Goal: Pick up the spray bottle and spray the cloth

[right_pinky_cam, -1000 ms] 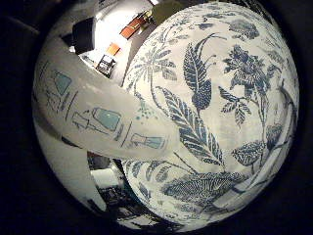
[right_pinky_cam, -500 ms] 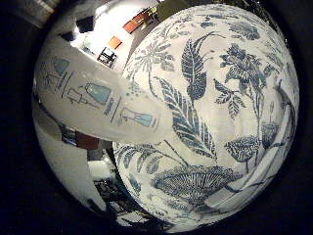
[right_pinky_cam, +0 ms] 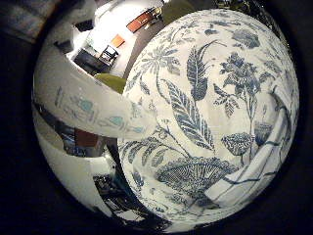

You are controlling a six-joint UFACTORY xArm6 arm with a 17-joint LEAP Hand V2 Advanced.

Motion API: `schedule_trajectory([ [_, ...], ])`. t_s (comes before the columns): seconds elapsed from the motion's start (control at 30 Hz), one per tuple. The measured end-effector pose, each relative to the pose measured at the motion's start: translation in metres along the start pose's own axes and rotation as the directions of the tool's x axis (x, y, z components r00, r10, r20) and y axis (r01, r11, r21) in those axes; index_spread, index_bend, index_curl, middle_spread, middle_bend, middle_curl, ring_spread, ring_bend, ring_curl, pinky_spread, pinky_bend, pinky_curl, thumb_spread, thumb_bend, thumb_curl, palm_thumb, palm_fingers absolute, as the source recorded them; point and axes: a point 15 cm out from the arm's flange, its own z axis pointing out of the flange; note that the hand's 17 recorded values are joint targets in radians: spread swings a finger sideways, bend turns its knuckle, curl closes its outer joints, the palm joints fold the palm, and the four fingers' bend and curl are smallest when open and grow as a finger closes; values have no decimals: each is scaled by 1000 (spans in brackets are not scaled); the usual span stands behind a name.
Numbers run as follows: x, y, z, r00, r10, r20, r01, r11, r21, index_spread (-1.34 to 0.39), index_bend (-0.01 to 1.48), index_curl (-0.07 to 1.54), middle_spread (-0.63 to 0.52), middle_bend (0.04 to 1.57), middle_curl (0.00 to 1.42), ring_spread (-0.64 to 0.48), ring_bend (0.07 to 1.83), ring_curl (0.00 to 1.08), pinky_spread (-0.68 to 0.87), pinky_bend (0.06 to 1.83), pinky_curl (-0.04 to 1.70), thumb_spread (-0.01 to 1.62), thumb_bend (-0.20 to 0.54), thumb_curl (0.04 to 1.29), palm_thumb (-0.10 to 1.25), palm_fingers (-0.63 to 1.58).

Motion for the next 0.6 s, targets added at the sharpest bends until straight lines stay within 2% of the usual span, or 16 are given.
schedule_trajectory([
  [0.27,3,-2,-16,999,-22,-33,23,1000,2,-428,198,528,-234,761,579,-275,1173,554,-496,1104,662,998,-26,487,815,650],
  [0.4,-2,-2,-24,999,-35,-30,35,999,0,-426,220,547,-241,668,581,-283,1147,557,-467,1030,660,1025,-29,473,778,498],
  [0.5,-4,6,-26,999,-41,-21,40,999,-34,-399,280,556,-199,597,562,-240,1001,527,-315,910,656,1024,-31,459,739,249],
  [0.57,-3,12,-30,999,-39,-20,38,997,-63,-375,293,534,-132,527,524,-154,863,472,-103,851,628,1021,-32,444,710,144],
  [0.6,-3,15,-33,999,-39,-21,37,996,-78,-367,286,526,-116,514,515,-134,838,461,-47,839,620,1020,-30,441,709,123],
])
